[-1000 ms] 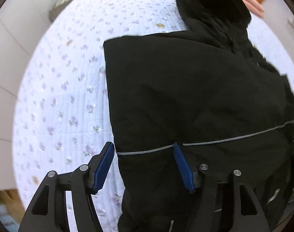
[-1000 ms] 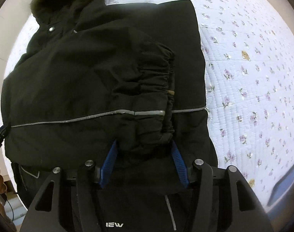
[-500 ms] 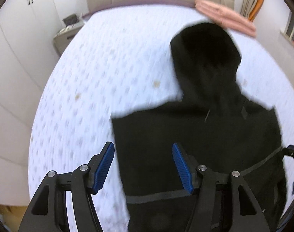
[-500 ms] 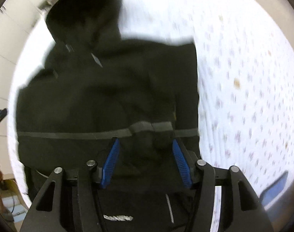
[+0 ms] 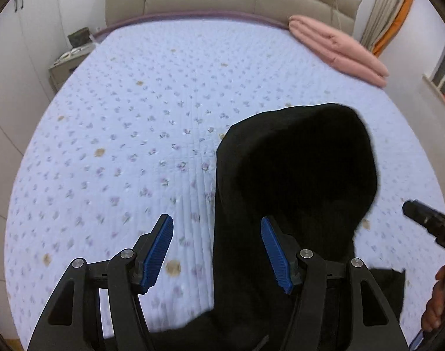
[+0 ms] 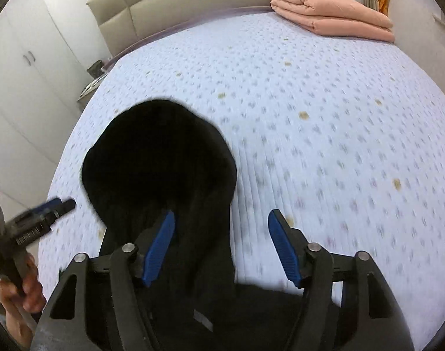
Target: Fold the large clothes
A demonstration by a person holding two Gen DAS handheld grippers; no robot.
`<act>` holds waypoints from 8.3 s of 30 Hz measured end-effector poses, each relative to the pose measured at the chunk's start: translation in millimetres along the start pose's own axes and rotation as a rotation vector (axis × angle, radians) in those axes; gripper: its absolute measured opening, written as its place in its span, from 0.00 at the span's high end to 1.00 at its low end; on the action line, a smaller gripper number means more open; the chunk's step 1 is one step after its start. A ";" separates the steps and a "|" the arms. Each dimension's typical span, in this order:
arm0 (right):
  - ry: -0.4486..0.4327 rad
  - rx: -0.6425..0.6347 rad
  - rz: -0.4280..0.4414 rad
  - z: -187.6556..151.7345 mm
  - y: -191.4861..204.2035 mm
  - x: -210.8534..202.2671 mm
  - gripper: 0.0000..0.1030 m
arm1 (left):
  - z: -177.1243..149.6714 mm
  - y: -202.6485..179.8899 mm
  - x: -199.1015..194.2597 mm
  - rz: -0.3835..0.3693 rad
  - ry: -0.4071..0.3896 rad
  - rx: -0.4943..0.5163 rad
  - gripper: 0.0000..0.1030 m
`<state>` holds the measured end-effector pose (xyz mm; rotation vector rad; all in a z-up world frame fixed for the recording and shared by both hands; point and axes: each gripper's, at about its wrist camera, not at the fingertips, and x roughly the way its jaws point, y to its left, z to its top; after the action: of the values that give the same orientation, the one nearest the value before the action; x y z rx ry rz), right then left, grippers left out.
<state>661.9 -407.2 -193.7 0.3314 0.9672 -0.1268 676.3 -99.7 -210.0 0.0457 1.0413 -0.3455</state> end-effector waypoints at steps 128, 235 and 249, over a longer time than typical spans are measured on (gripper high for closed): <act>-0.053 -0.515 0.138 -92.4 74.0 -74.9 0.86 | -108.3 -8.6 -154.3 -0.132 -0.085 0.283 0.88; 0.418 0.124 -0.029 -467.5 -147.0 -186.4 0.40 | -487.0 75.8 -265.6 0.105 0.377 -0.275 0.79; 0.233 0.070 -0.070 -542.7 -138.4 -219.0 0.40 | -573.0 142.7 -296.3 -0.015 0.227 -0.265 0.70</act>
<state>76.9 -366.5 -326.8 0.3820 1.2078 -0.1892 104.4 226.2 -267.4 -0.1644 1.3062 -0.2159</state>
